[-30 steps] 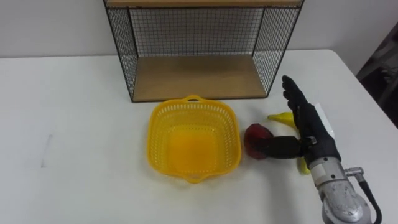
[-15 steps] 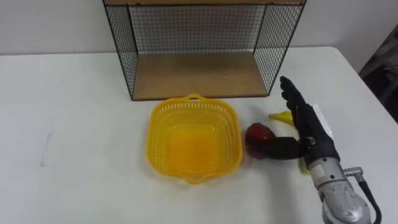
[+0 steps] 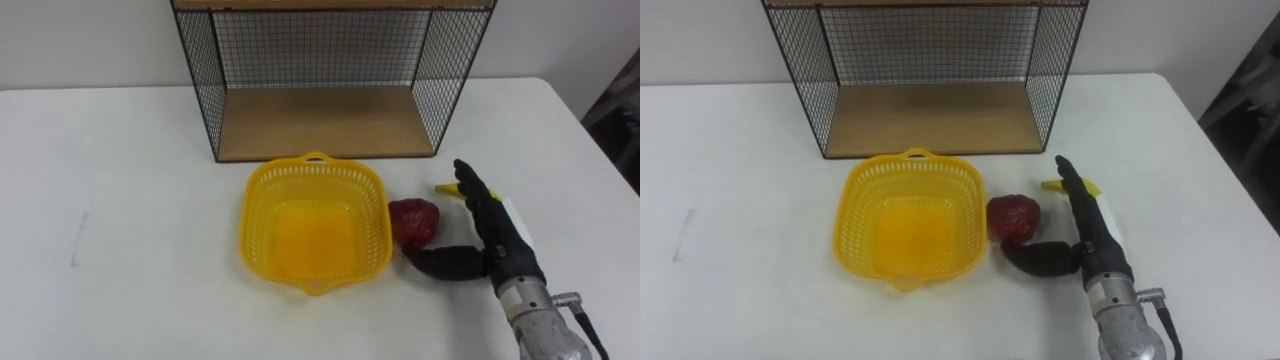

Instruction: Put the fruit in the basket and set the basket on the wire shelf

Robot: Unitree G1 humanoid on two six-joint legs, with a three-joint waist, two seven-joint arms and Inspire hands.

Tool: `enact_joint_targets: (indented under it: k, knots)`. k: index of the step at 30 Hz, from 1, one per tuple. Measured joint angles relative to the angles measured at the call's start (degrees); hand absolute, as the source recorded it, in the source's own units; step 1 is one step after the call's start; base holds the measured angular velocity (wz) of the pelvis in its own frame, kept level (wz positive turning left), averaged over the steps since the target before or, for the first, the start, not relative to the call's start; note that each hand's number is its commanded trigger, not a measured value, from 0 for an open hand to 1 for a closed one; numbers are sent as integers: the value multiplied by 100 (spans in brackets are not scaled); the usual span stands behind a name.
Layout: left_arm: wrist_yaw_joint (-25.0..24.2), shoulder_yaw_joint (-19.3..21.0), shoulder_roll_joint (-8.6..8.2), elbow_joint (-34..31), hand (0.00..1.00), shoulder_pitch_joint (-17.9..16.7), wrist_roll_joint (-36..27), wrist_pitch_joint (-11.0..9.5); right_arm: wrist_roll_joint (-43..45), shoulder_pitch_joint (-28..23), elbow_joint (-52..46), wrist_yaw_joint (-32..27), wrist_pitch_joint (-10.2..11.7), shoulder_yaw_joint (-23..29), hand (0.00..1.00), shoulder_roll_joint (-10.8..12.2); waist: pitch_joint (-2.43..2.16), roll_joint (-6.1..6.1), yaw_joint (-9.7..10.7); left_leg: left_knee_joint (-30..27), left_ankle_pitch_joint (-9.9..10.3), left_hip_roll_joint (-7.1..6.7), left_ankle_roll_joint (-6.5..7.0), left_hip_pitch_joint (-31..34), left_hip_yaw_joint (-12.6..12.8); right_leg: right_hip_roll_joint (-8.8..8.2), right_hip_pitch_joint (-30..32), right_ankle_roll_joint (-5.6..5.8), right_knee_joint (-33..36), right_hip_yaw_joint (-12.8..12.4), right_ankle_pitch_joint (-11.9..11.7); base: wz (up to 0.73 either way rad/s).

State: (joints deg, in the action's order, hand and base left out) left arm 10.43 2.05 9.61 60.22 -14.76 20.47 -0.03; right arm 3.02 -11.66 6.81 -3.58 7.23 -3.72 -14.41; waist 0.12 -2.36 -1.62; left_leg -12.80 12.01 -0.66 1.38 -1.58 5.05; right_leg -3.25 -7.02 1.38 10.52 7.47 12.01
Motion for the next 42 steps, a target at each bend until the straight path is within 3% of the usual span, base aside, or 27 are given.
enact_joint_targets:
  k: [4,5,6,7,22,38,42]
  knots:
    - [1,-3,9,0,0,15,0,0,87,1,3,6,0,-4,0,0,23,-4,-17,-43,0,-3,0,26,-60,0,-27,0,-2,66,0,9]
    - [3,-10,9,-3,0,16,1,1,149,1,18,17,0,-11,21,0,26,-12,-18,-62,0,-4,0,43,-68,0,-24,0,-2,77,0,3]
    - [7,-12,9,-7,0,17,1,1,177,1,43,38,0,-14,69,0,26,-13,-18,-70,0,-4,0,47,-70,-1,-23,0,-1,85,0,4]
    - [14,-12,10,-12,0,10,1,4,207,2,136,94,-1,-21,100,0,25,-17,-19,-78,0,-5,0,55,-86,-2,-24,0,0,101,-1,7]
    - [14,-7,12,-60,0,-27,72,105,1141,289,612,115,20,279,100,-4,-11,-41,-11,-117,-2,-7,-6,96,-236,7,-12,-4,1,221,-5,3]
    - [34,-9,10,-62,0,21,163,134,767,249,621,253,7,198,100,105,-12,-51,-7,-115,-4,-1,-9,33,-198,6,-28,-10,2,202,-9,-1]
    - [39,-9,9,-64,0,-2,163,117,294,231,567,381,-128,200,100,115,-14,-60,-11,-115,-4,-3,-9,51,-186,4,-43,-9,9,194,-9,0]
